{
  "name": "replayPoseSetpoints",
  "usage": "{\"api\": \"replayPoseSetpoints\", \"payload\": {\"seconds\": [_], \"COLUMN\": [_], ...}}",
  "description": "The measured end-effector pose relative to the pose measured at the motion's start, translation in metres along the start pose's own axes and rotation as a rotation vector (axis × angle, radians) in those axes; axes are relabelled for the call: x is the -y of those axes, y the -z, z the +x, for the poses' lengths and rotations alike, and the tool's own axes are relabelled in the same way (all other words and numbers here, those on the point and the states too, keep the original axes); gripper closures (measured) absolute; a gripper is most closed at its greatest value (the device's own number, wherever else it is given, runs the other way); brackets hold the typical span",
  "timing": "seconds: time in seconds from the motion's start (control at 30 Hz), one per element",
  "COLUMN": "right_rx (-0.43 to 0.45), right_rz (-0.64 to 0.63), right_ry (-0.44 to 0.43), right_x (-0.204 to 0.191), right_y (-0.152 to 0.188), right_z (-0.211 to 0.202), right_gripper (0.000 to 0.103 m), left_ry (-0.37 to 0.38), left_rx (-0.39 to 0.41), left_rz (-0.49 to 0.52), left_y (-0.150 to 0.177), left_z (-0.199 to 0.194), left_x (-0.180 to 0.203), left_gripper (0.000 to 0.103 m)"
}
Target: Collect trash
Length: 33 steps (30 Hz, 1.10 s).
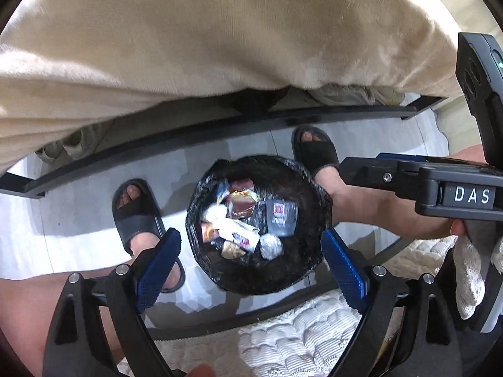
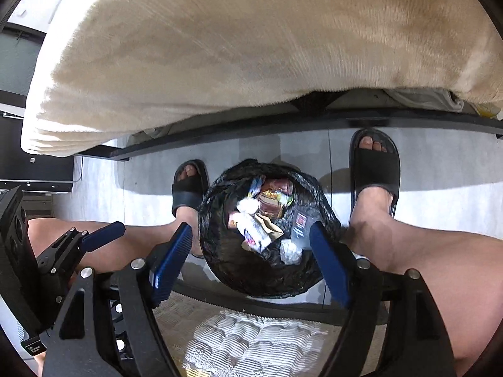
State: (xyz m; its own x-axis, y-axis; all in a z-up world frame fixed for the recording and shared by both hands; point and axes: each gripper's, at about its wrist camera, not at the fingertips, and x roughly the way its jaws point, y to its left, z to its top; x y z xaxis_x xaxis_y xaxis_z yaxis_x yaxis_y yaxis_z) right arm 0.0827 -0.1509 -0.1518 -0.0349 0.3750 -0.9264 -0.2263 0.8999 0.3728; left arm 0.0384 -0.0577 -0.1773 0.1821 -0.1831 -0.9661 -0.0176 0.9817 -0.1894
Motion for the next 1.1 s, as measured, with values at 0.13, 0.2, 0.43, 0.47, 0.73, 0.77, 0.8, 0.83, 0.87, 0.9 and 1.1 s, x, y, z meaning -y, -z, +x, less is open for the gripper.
{"api": "replayPoseSetpoints", "payload": {"seconds": [0.13,0.2,0.43,0.47,0.73,0.77,0.8,0.83,0.87,0.9,1.1], "right_rx": [0.098,0.164,0.417,0.455,0.665,0.687,0.712,0.732,0.755,0.775,0.882], "right_rz": [-0.030,-0.062,-0.158,-0.169,-0.232,-0.245,-0.258,-0.269,-0.283,-0.294,-0.362], "right_ry": [-0.015,-0.003,-0.009,-0.007,-0.007,-0.005,-0.005,-0.005,-0.004,-0.001,0.035], "right_x": [-0.010,-0.017,-0.027,-0.028,-0.031,-0.033,-0.034,-0.035,-0.037,-0.039,-0.047], "right_y": [0.001,0.003,0.014,0.015,0.015,0.014,0.014,0.013,0.013,0.012,0.010], "right_z": [-0.021,-0.036,-0.095,-0.104,-0.163,-0.171,-0.179,-0.185,-0.192,-0.199,-0.235], "right_gripper": [0.026,0.026,0.026,0.026,0.026,0.026,0.026,0.026,0.026,0.026,0.025], "left_ry": [0.023,0.021,0.004,-0.006,-0.021,-0.023,-0.023,-0.026,-0.029,-0.032,-0.029], "left_rx": [0.086,0.152,0.375,0.412,0.623,0.647,0.669,0.691,0.708,0.726,0.824], "left_rz": [-0.017,-0.019,0.023,0.034,0.112,0.118,0.121,0.121,0.123,0.126,0.136], "left_y": [-0.003,-0.004,-0.006,-0.006,-0.016,-0.019,-0.021,-0.023,-0.025,-0.026,-0.040], "left_z": [-0.018,-0.032,-0.080,-0.089,-0.150,-0.159,-0.167,-0.175,-0.183,-0.190,-0.224], "left_x": [-0.002,-0.002,0.005,0.007,0.016,0.015,0.015,0.014,0.014,0.012,0.011], "left_gripper": [0.015,0.015,0.015,0.015,0.015,0.015,0.015,0.015,0.015,0.015,0.015]}}
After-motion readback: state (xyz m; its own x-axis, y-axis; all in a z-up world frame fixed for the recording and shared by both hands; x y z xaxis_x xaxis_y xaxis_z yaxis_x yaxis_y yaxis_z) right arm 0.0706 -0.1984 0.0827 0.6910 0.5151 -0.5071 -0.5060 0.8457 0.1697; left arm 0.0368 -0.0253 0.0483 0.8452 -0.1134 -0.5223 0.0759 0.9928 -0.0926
